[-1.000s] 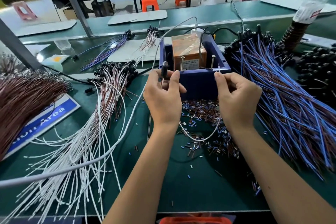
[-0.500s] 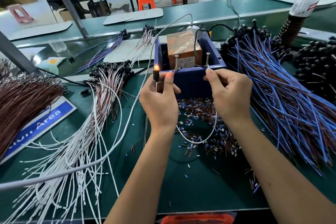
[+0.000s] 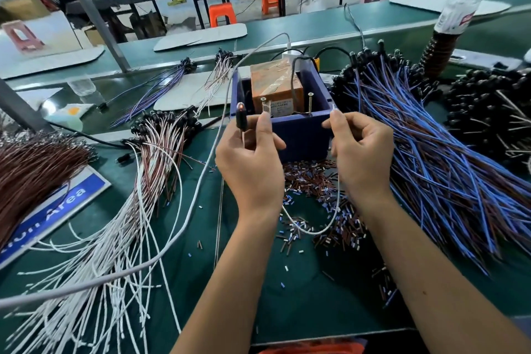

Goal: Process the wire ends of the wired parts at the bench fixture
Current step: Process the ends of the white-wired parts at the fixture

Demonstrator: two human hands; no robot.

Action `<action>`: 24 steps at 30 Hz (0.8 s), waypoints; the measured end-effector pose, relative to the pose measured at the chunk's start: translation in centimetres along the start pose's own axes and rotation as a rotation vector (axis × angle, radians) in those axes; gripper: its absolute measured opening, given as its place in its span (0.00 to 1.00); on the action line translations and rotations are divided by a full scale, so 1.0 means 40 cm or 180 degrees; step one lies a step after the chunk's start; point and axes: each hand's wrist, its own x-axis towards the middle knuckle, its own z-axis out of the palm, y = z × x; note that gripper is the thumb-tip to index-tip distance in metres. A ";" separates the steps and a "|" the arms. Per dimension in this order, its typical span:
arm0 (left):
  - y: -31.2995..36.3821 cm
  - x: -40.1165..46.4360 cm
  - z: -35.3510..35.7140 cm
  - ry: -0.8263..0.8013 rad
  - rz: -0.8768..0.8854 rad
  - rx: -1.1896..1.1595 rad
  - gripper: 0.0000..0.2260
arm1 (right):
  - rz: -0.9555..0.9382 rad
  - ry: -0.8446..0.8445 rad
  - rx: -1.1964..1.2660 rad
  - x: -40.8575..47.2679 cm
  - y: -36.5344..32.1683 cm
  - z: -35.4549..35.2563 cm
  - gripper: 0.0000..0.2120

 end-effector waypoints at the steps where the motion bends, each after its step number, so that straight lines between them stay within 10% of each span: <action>1: 0.019 -0.002 0.016 -0.0138 0.0052 -0.0005 0.07 | 0.0032 0.0019 0.0098 -0.001 -0.002 -0.011 0.15; 13: 0.199 -0.161 0.528 -0.1860 -0.0283 0.0008 0.10 | 0.0325 0.1667 -0.0871 0.174 -0.036 -0.598 0.15; 16: 0.226 -0.234 0.683 -0.2326 -0.0707 0.0026 0.14 | 0.0851 0.2157 -0.1985 0.199 -0.017 -0.812 0.35; 19: 0.246 -0.304 0.797 -0.2680 -0.1188 -0.0025 0.14 | 0.1136 0.1912 -0.2986 0.186 -0.039 -0.917 0.48; 24: 0.265 -0.396 0.878 -0.2739 -0.2305 -0.0670 0.16 | 0.0613 0.0573 -0.3241 0.164 -0.120 -0.852 0.29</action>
